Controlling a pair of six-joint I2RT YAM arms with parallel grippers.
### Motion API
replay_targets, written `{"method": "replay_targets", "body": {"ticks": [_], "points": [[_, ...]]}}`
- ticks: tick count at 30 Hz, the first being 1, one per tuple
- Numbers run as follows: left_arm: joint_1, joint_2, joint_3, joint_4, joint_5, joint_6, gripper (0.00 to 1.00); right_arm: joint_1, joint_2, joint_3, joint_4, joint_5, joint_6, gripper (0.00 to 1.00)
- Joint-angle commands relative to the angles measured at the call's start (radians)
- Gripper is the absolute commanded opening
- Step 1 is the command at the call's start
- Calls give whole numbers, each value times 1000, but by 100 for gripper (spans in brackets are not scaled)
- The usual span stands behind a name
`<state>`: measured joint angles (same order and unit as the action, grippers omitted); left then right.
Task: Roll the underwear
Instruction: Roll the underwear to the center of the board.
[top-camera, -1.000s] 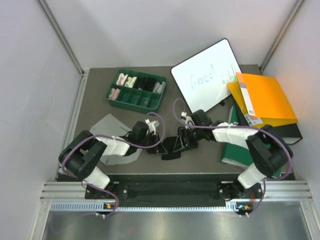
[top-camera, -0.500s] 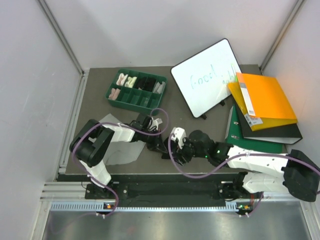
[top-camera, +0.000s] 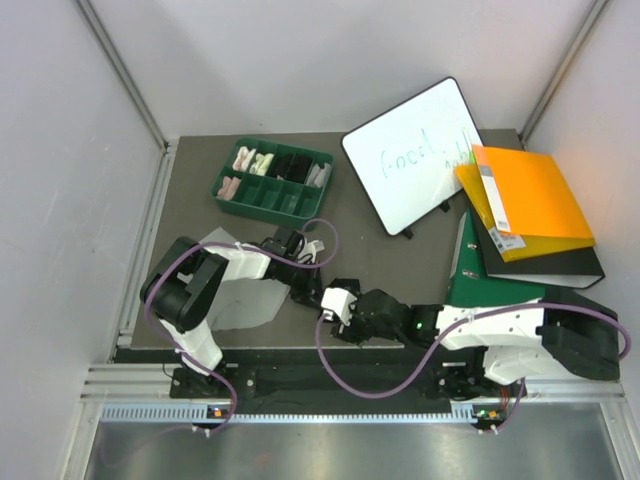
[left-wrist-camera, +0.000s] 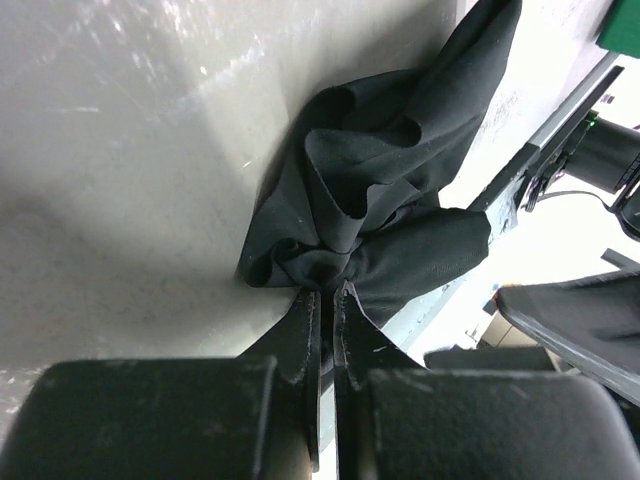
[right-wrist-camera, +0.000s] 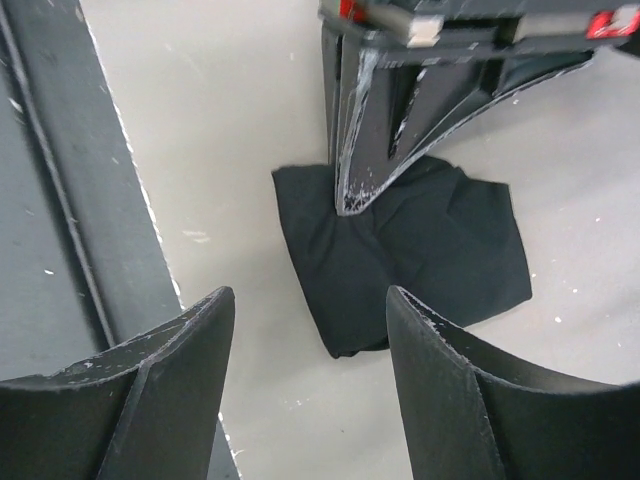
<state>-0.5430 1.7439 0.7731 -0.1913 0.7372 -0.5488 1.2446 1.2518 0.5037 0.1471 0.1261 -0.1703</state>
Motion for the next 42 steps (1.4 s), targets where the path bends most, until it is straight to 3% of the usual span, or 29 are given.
{"method": "replay_targets", "body": {"ticks": [1,15,24,28,30,31,35,38,42], "points": [[2,37,-11,-125,-98,62,0,24,54,7,75,55,-58,62],[2,42,-12,-122,-91,70,0,26,212,16,111,87,-84,56],[2,37,-12,-117,-85,72,0,24,278,19,106,95,-66,26],[2,26,-11,-115,-90,69,0,24,293,47,46,31,-54,0],[2,16,-11,-105,-102,63,0,24,293,70,-10,-23,-29,0],[2,-3,-9,-102,-114,59,3,24,291,81,-30,-42,-18,0],[3,-70,-21,-79,-183,30,36,-5,284,157,-144,-175,54,0],[9,-128,-40,-57,-226,7,47,-59,264,174,-190,-277,130,0],[28,-210,-75,-50,-274,-7,53,-146,255,193,-210,-399,193,0]]}}
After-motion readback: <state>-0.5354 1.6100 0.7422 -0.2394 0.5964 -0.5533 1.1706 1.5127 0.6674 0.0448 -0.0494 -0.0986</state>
